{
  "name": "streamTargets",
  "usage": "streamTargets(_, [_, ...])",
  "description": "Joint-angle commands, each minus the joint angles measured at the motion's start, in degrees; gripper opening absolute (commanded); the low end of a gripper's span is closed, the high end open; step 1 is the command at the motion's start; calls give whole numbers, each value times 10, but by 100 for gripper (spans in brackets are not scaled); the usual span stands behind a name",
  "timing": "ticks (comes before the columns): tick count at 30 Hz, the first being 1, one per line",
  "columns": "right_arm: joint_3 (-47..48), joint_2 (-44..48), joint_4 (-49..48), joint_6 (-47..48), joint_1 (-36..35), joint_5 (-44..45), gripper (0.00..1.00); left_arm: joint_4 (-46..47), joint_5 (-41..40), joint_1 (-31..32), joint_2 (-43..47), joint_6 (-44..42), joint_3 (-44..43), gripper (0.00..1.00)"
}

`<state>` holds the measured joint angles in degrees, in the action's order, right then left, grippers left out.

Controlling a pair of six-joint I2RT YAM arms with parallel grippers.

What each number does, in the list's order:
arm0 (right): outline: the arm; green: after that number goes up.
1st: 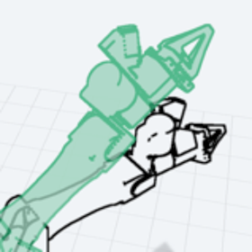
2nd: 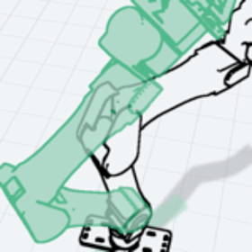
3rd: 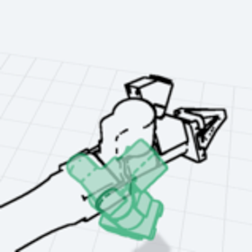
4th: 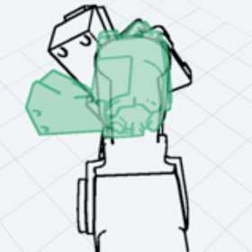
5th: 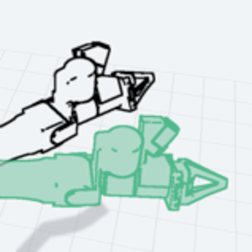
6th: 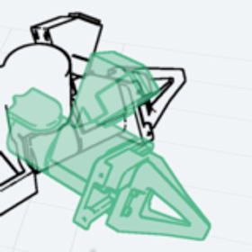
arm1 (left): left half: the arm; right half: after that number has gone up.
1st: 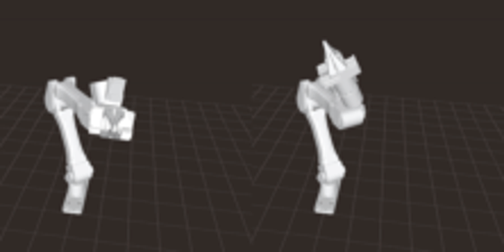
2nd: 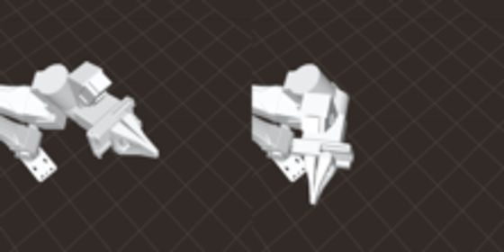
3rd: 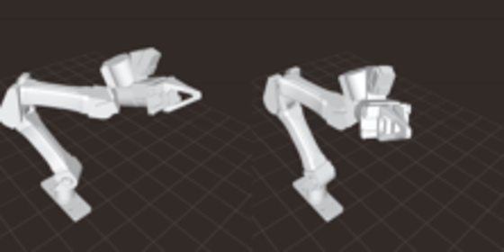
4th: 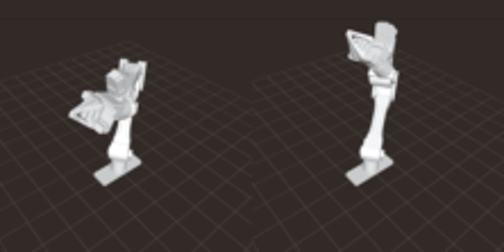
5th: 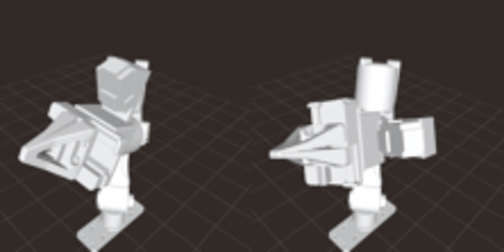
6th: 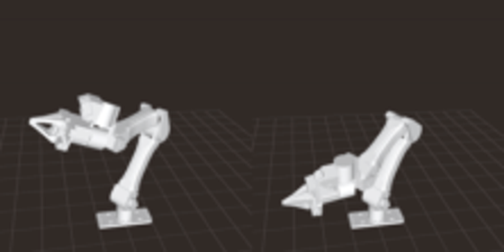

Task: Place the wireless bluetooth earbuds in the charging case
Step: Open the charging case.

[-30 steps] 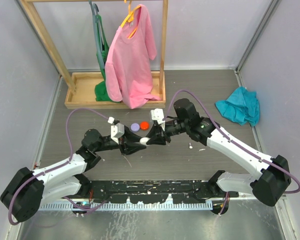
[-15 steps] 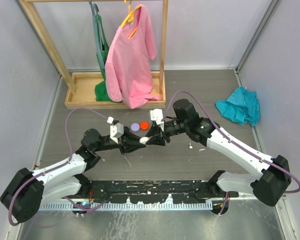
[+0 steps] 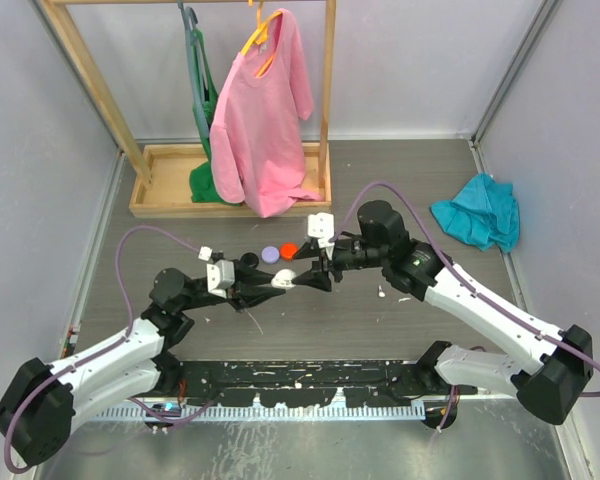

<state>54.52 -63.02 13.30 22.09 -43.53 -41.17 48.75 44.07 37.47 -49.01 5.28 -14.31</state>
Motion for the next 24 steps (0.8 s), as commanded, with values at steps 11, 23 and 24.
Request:
streamTargets(11, [23,34,-46,-112,2,122,66,-91,-2,2,79,-67,2,0])
streamTargets(23, [37,18,135,-298,36,351,76,-70,-91,9,98,-84,46,0])
streamTargets(24, [29,18,143,-313,41,357,76,-69,-96,9,102,-84,49,0])
